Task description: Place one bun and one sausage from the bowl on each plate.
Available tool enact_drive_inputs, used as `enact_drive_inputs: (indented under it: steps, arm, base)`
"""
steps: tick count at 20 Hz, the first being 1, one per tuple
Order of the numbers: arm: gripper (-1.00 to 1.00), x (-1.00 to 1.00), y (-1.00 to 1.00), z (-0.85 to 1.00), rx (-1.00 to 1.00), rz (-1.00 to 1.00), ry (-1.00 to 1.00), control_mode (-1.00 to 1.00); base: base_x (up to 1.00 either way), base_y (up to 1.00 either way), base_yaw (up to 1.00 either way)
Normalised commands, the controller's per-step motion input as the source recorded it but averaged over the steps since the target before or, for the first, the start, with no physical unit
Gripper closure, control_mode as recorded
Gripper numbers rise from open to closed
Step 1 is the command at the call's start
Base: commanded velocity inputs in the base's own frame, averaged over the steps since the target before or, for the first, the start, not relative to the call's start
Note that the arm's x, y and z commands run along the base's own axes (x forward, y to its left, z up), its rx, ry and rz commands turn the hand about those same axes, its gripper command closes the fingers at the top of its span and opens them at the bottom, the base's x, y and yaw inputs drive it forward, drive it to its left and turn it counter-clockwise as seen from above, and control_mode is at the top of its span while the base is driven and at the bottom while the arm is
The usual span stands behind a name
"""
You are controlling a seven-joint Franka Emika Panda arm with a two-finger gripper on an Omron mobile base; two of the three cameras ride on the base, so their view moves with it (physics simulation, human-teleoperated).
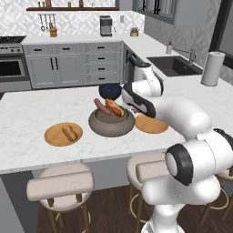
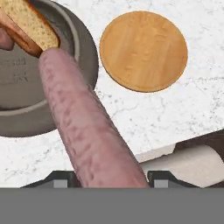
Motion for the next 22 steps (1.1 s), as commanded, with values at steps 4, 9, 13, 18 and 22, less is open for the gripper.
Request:
enact_drive_inputs:
  steps: [4, 9, 13, 18, 22]
  arm:
    - [1.0, -0.5, -1.0, -0.12, 0.02, -0.34, -0.02, -1.0]
    - [1.0, 0.1, -1.0, -0.56, 0.07, -0.39, 0.14, -1.0]
    - [1.0, 0.9, -0.88, -0.49, 0.02, -0.39, 0.2, -1.0]
    - [1.0, 0.43, -0.16, -0.22, 0.02, -0.09, 0.08, -1.0]
    - [1.0, 0.77, 0.0, -0.41, 0.05, -0.05, 0.0, -1.0]
  base:
    - [0.0, 0.0, 0.0]
    - [0.0, 0.0, 0.0]
    - [0.0, 0.0, 0.0]
    - [0.0, 0.0, 0.0]
    - [0.0, 0.0, 0.0]
